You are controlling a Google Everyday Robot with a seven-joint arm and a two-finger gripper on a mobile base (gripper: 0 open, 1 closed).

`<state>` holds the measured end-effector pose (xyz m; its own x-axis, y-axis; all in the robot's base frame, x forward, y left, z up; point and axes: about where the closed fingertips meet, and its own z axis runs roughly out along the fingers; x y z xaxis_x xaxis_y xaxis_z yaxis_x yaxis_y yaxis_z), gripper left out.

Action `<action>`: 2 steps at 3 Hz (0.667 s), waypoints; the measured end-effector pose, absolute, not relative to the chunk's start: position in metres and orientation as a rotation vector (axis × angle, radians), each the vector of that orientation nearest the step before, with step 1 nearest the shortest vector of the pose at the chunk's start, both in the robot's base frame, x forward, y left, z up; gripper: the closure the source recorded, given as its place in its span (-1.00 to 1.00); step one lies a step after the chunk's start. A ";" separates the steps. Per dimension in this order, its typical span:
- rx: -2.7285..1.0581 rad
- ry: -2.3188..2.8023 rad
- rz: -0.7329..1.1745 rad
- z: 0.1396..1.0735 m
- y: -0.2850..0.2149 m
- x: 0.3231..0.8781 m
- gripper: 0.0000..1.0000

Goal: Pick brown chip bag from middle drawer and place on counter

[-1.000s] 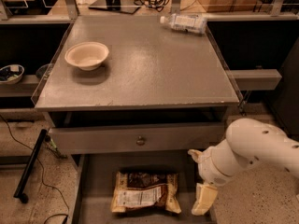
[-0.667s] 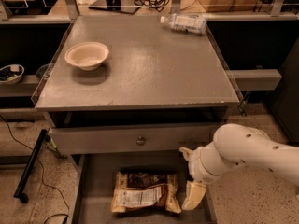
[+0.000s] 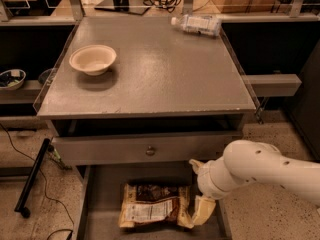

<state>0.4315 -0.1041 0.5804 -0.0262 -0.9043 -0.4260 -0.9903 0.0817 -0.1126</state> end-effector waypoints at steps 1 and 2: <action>-1.897 1.945 0.328 0.554 -0.088 0.439 -1.00; -1.897 1.945 0.328 0.554 -0.088 0.439 -1.00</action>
Offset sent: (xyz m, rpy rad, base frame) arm 0.0114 0.0241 -0.0437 0.0301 0.0274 0.0585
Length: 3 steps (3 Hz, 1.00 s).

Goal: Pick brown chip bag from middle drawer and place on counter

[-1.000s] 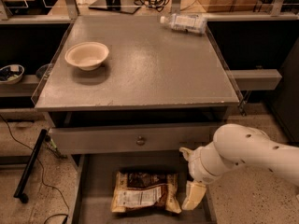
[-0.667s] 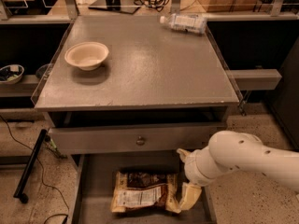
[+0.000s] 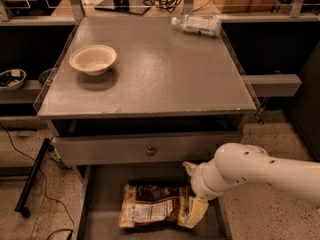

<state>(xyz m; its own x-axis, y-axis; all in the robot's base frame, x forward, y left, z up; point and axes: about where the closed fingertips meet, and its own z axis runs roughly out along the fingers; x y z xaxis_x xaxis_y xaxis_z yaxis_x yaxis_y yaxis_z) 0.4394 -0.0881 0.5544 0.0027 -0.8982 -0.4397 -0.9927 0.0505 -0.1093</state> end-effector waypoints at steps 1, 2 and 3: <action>-1.923 1.926 0.329 0.542 -0.076 0.430 -1.00; -1.965 1.916 0.371 0.512 -0.055 0.417 -1.00; -1.980 1.922 0.374 0.492 -0.046 0.416 -1.00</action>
Offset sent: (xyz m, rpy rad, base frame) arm -0.0230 0.0403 -0.0372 -0.0046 0.0008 0.0701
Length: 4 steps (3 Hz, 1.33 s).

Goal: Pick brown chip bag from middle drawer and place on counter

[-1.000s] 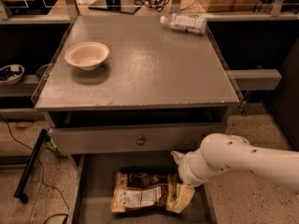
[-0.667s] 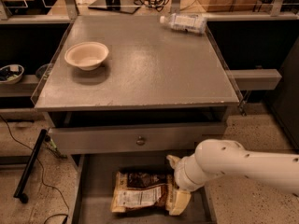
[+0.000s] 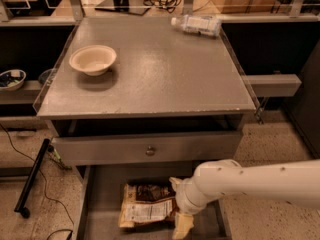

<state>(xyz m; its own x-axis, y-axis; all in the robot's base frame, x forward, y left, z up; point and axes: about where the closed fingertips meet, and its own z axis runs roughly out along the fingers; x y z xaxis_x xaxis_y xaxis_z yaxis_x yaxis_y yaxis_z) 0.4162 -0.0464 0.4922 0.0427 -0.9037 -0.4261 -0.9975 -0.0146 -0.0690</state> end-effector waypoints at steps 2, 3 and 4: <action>-1.989 1.931 0.388 0.455 -0.027 0.429 -1.00; -1.962 1.958 0.386 0.439 -0.030 0.438 -1.00; -1.945 1.962 0.392 0.426 -0.031 0.448 -1.00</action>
Offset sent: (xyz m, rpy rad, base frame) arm 0.0251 0.0264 -0.0535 -0.0086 0.0238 -0.0049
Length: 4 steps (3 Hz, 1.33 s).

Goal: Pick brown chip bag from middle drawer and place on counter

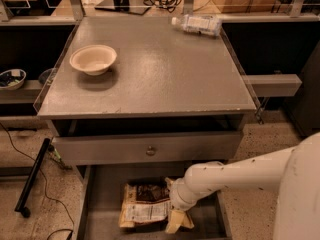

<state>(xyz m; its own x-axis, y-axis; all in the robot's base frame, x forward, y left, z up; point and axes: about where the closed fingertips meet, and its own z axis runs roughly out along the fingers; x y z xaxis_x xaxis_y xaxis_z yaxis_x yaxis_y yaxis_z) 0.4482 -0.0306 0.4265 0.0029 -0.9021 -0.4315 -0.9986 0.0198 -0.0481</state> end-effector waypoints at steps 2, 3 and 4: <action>-1.906 2.008 0.421 0.391 -0.043 0.464 -1.00; -1.906 2.009 0.423 0.390 -0.043 0.463 -1.00; -1.906 2.009 0.423 0.390 -0.043 0.463 -0.46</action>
Offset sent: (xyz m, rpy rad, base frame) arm 0.0245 -0.0194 -0.0324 -0.0018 0.0111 -0.0478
